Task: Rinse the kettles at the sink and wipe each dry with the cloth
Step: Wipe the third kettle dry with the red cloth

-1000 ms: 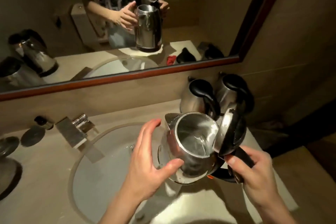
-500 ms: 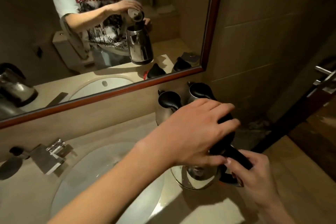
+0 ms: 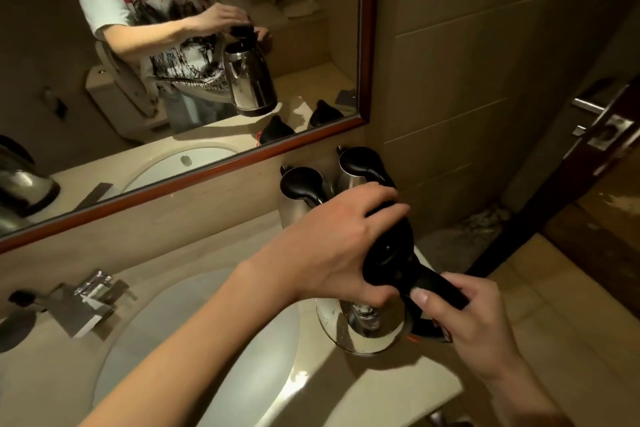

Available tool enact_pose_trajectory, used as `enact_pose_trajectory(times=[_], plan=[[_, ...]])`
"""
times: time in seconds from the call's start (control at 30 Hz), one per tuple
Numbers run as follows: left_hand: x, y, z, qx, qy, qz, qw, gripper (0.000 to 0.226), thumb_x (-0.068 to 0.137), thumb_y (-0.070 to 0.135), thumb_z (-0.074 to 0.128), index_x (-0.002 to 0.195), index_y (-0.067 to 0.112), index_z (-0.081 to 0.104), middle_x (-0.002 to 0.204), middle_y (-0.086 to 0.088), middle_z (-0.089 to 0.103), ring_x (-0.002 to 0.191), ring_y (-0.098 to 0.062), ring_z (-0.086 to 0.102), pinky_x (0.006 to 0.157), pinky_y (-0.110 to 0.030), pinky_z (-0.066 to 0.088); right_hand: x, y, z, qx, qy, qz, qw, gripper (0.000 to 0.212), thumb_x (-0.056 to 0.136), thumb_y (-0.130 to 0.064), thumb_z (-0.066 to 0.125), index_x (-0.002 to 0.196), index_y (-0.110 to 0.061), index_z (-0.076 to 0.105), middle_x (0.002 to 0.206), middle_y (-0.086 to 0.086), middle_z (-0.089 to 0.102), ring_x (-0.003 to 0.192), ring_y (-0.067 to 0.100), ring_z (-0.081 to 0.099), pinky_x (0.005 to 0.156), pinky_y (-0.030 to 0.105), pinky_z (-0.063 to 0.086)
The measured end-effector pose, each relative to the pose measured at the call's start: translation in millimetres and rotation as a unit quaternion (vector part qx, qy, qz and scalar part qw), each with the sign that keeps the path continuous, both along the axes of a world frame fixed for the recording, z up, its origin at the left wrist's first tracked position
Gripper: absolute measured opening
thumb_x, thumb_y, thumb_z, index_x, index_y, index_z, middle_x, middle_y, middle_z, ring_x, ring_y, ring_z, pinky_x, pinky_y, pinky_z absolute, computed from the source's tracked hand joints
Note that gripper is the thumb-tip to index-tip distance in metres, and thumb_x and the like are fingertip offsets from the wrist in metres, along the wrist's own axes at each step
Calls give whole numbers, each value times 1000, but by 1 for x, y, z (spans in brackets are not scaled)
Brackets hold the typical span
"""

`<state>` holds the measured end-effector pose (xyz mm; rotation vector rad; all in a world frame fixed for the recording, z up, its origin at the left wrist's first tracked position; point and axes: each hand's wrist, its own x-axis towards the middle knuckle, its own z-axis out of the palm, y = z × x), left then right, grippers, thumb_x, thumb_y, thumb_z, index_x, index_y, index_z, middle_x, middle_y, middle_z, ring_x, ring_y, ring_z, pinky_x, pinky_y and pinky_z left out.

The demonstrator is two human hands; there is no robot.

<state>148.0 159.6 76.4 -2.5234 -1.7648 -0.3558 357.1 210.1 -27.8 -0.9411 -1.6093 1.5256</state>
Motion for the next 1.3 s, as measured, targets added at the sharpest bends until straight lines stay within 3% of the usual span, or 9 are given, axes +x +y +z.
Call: enact_pose_trajectory(times=[0.13, 0.27, 0.33, 0.53, 0.77, 0.87, 1.0, 1.17, 1.3], plan=[[-8, -4, -23, -15, -111, 46, 993, 88, 72, 55, 77, 143, 11, 49, 142, -3, 49, 131, -10, 40, 109, -5, 20, 0, 4, 0, 12, -3, 8, 1000, 41, 63, -49, 76, 47, -20, 52, 47, -9, 41, 45, 5, 37, 46, 18, 30], [-6, -1, -41, 5, -205, 76, 976, 87, 70, 57, 75, 141, 12, 52, 143, 7, 49, 137, 17, 21, 118, -11, 10, 0, 11, 0, 23, -12, 9, 1000, 33, 65, -50, 75, 48, -28, 57, 46, -11, 43, 45, 6, 40, 47, 21, 32], [-5, 0, -48, 5, -245, 93, 965, 86, 68, 57, 74, 140, 15, 53, 139, 16, 47, 135, 23, 20, 118, -11, 12, -1, 15, -1, 22, -12, 9, 1000, 34, 65, -50, 75, 50, -25, 59, 47, -9, 45, 45, 7, 42, 47, 21, 33], [-3, 8, -67, -17, -278, 119, 953, 85, 71, 56, 75, 144, 21, 50, 149, 10, 47, 142, 4, 32, 125, -33, 14, -2, 23, -4, 2, -7, 10, 1000, 33, 64, -50, 76, 51, -23, 61, 48, -5, 49, 46, 6, 45, 47, 20, 36], [1, 18, -82, -21, -262, 116, 958, 76, 79, 62, 65, 144, 28, 46, 141, 22, 44, 139, 11, 30, 125, -32, 9, 1, 29, -14, -28, -12, 2, 1000, 33, 62, -51, 76, 54, -21, 65, 49, -5, 51, 47, 7, 48, 47, 22, 39], [1, 21, -89, -17, -284, 121, 951, 75, 82, 62, 62, 146, 28, 43, 145, 18, 47, 139, 6, 33, 125, -37, 10, 0, 30, -14, -42, -3, 4, 999, 25, 61, -49, 77, 54, -26, 68, 47, -5, 53, 44, 3, 51, 44, 17, 39], [-1, 28, -94, -31, -284, 118, 951, 82, 81, 66, 60, 150, 27, 37, 151, 12, 45, 143, 1, 31, 125, -42, 5, -1, 32, -12, -57, 20, 0, 998, 18, 69, -23, 77, 53, -27, 72, 43, -6, 53, 39, 2, 49, 42, 13, 38], [1, 33, -98, -28, -248, 114, 962, 87, 83, 71, 50, 154, 26, 29, 157, 14, 25, 151, -3, 14, 123, -47, -10, 2, 33, -20, -58, -21, -31, 998, 32, 86, 8, 77, 61, -12, 70, 42, -3, 54, 39, 3, 51, 42, 11, 38], [-3, 35, -103, -30, -239, 128, 962, 87, 83, 72, 49, 154, 26, 30, 153, 25, 17, 150, 0, 10, 123, -52, -7, -1, 37, -18, -73, -34, -25, 996, 20, 86, 10, 74, 70, -2, 72, 46, -1, 56, 40, 3, 53, 41, 13, 39]])
